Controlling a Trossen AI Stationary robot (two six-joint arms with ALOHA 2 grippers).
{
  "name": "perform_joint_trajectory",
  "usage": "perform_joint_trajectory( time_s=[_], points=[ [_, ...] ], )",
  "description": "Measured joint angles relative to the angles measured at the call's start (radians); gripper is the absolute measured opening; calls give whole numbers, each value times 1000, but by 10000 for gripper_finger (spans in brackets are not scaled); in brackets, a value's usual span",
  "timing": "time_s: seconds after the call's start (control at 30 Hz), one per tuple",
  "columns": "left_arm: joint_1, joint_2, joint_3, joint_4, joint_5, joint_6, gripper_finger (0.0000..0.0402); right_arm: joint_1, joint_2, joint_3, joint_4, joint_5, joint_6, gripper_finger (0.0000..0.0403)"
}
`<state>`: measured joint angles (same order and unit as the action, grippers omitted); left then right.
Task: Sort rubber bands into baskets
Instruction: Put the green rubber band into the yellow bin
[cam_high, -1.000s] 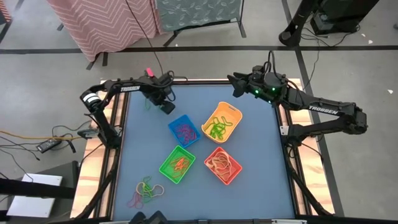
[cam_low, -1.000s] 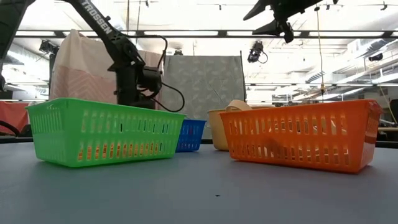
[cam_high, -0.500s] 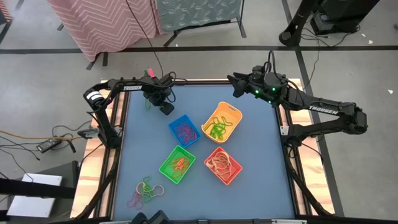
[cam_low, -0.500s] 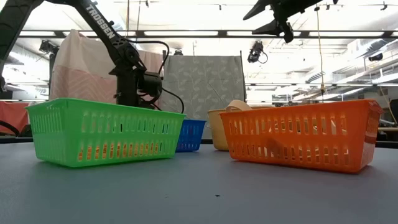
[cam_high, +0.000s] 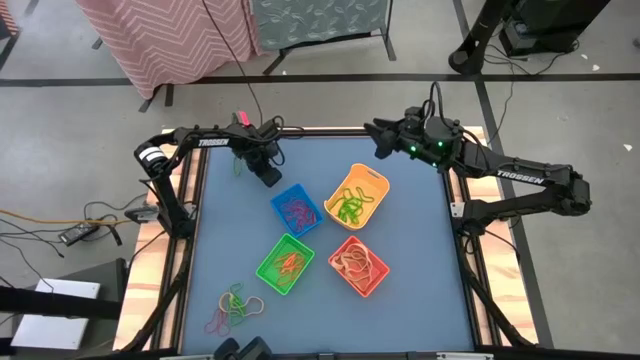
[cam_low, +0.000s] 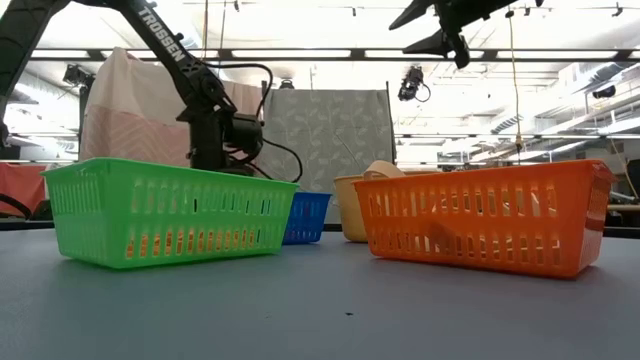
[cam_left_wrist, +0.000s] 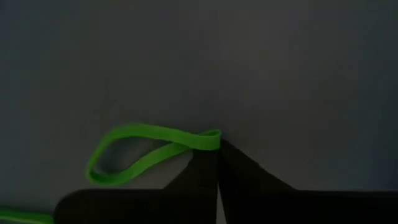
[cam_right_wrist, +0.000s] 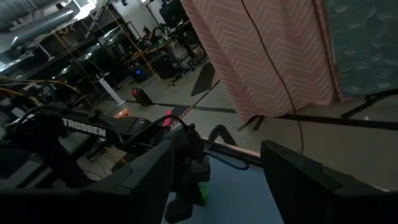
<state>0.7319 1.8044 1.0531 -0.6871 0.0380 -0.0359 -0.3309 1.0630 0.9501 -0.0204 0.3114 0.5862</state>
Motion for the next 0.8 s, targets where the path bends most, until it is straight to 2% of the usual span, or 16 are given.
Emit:
perform_joint_trajectory(
  time_s=[0.13, 0.23, 0.43, 0.53, 0.63, 0.8],
  points=[
    [2, -50, -7, 11, 3, 4, 3, 0, 0, 0, -1, -18, 20, 252],
    [2, -136, -4, 21, 16, 10, 2, 0, 0, 0, -3, -18, 20, 252],
    [2, -254, -3, 19, 30, 124, 1, 0, 0, 0, -3, -17, 20, 252],
    [3, -243, -4, -6, 26, 227, 3, 0, 0, 0, -4, -9, 21, 252],
    [2, -198, -4, -10, 22, 246, 19, 0, 0, 0, -3, -9, 21, 252],
    [3, -120, 24, -20, 12, 271, 82, 2, 1, 0, -4, -7, 48, 252]
  ],
)
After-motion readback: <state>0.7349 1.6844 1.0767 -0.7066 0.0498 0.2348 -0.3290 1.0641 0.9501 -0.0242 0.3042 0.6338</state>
